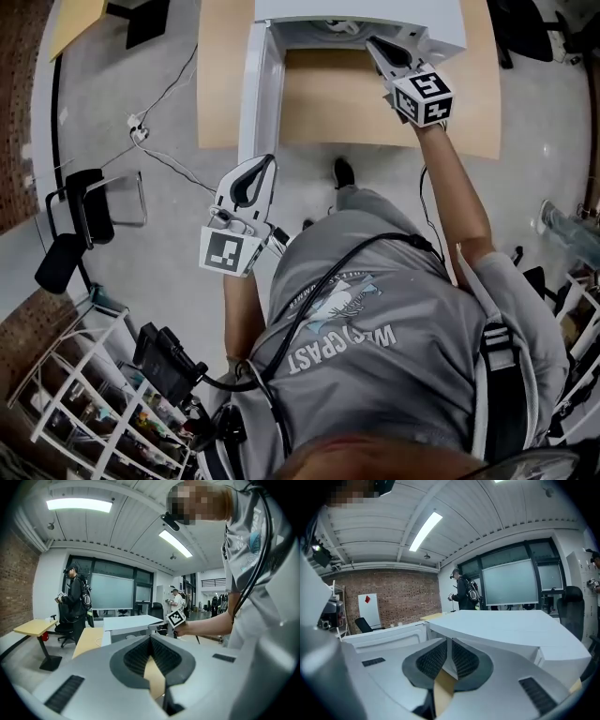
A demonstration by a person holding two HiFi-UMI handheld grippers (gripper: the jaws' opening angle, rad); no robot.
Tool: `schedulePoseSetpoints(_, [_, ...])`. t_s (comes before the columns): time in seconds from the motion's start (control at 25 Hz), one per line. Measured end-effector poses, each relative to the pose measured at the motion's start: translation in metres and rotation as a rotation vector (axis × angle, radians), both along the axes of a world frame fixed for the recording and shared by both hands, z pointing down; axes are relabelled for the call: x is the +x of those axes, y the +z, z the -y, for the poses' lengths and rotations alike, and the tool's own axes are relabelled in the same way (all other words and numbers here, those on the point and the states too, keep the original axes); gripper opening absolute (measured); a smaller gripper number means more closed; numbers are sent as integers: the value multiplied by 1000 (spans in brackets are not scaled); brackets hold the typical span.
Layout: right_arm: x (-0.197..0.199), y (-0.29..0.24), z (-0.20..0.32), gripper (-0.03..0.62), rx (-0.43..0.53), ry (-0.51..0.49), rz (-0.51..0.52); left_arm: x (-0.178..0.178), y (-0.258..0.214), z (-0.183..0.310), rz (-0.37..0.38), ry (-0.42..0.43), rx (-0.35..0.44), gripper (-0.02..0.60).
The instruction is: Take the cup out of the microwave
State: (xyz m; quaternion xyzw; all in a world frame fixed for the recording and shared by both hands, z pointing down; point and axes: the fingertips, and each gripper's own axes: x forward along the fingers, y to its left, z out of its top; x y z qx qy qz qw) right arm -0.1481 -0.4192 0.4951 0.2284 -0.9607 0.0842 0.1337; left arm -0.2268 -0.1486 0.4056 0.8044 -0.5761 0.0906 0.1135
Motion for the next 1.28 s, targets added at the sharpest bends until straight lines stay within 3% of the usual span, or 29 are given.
schedulePoseSetpoints(0.16, [-6, 31, 29, 16, -9, -10, -24, 7, 11, 18, -6, -19, -16, 43])
schedulePoseSetpoints(0.24, [-10, 41, 41, 86, -23, -6, -39, 11, 13, 23, -7, -25, -28, 43])
schedulePoseSetpoints(0.48, [-19, 73, 64, 95, -50, 0, -88, 18, 19, 29, -11, -40, -65, 43])
schedulePoseSetpoints(0.6, [-24, 94, 74, 131, -56, -1, -119, 20, 26, 30, -13, -52, -83, 43])
schedulePoseSetpoints(1.28, [-52, 172, 101, 132, -64, -28, -294, 11, 45, 33, -40, -59, -139, 43])
